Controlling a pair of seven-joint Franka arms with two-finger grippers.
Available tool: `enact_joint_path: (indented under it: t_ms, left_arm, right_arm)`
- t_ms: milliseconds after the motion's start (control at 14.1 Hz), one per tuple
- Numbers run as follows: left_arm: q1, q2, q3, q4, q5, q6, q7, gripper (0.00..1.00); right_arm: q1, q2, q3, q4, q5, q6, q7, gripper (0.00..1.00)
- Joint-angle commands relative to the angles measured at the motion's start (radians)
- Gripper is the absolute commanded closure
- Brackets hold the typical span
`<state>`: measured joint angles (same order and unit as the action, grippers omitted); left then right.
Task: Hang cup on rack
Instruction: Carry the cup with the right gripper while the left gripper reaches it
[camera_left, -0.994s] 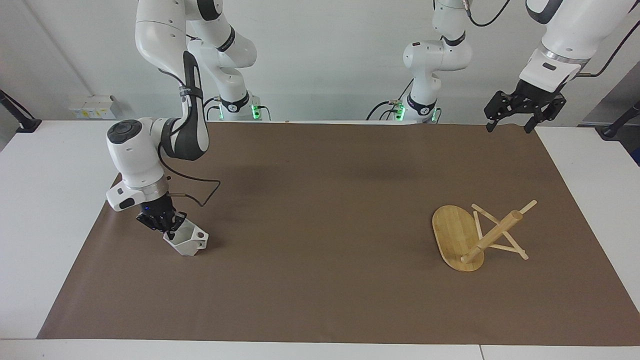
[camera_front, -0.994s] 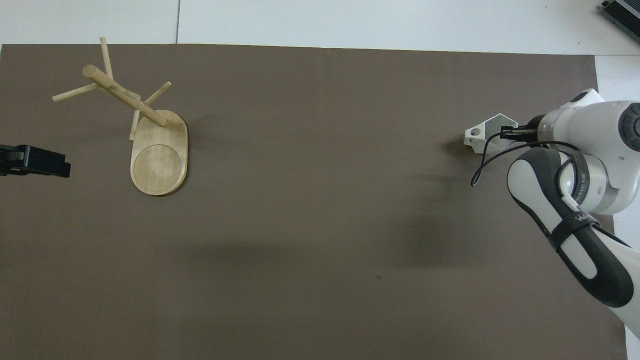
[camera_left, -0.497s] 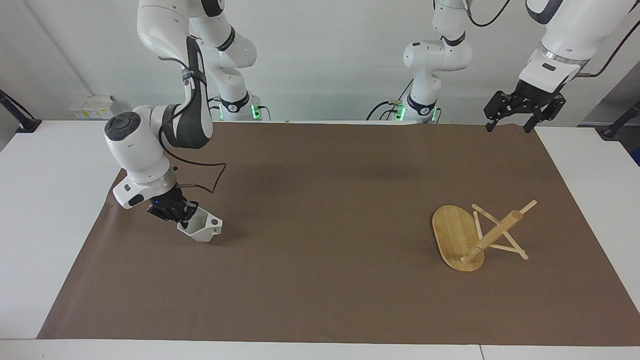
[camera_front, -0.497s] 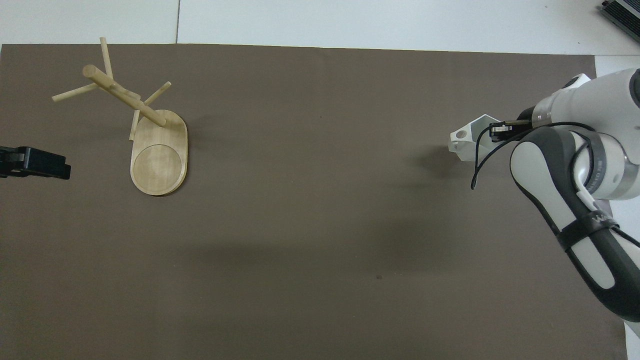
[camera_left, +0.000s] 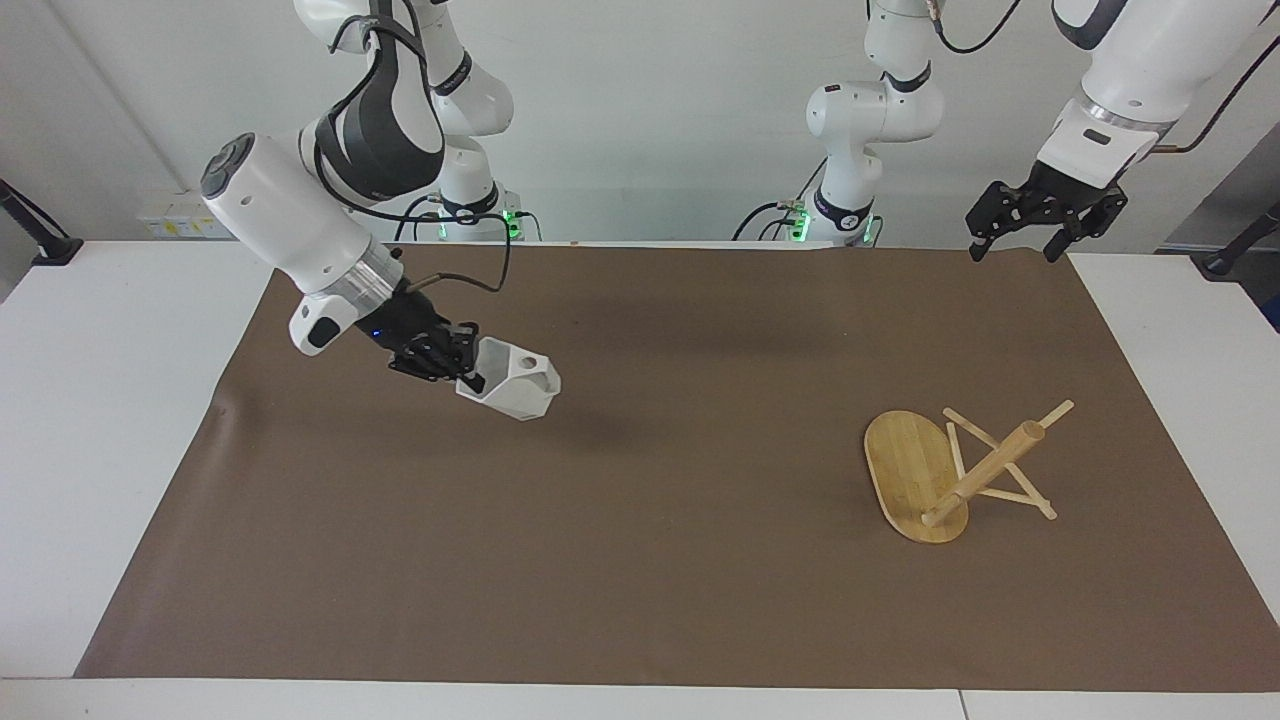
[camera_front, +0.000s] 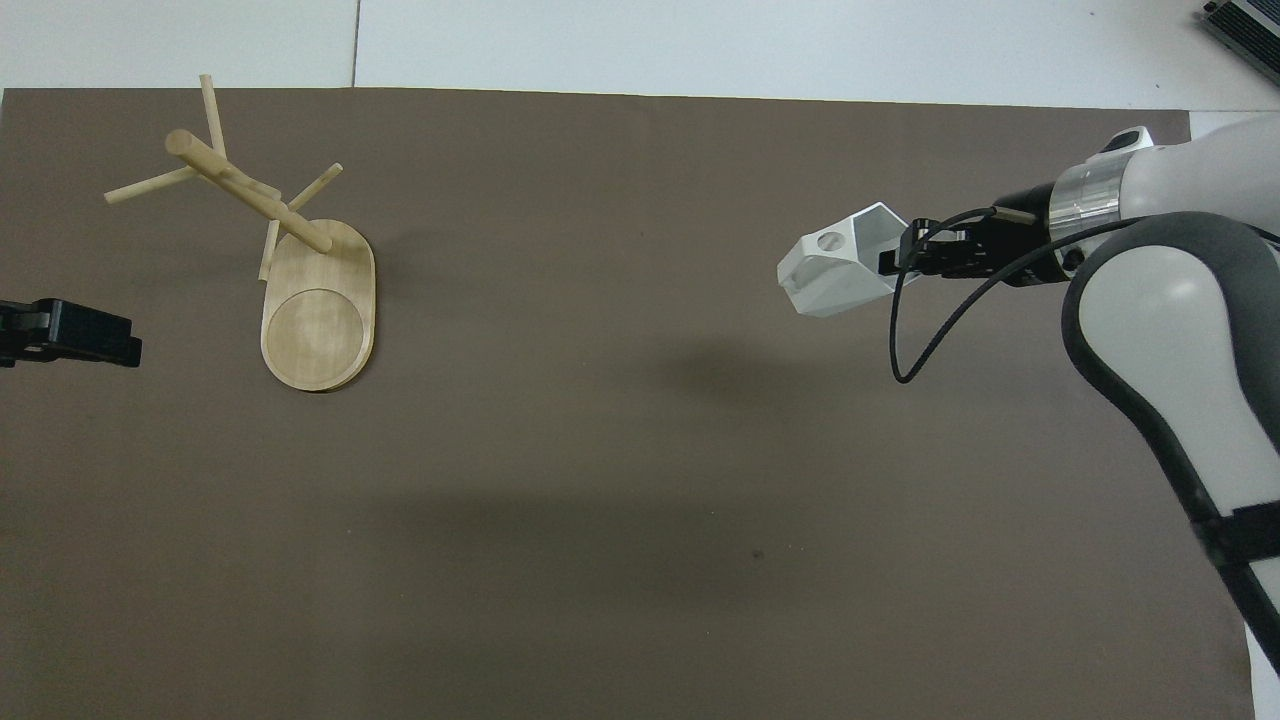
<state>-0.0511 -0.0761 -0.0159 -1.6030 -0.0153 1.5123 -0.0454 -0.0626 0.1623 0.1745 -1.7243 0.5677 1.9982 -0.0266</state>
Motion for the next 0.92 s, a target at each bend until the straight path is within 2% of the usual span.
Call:
enact_joint_path:
  t_ms: [0, 213, 497, 852]
  left_arm:
    - [-0.018, -0.031, 0.005, -0.038, -0.032, -0.004, -0.114, 0.0]
    - [-0.029, -0.028, -0.001, -0.04, -0.113, 0.022, -0.379, 0.0]
    - [-0.03, -0.03, -0.019, -0.067, -0.225, 0.065, -0.707, 0.0]
    - [-0.03, -0.005, -0.022, -0.055, -0.343, 0.108, -1.089, 0.0]
  right_arm:
    - [-0.01, -0.003, 0.071, -0.003, 0.115, 0.026, 0.016, 1.0]
    - [-0.006, -0.004, 0.166, -0.015, 0.32, 0.141, 0.051, 1.0]
    - [-0.003, 0.009, 0.322, -0.018, 0.481, 0.357, 0.144, 1.0]
    - [0.013, 0.032, 0.479, -0.032, 0.498, 0.585, 0.206, 1.0]
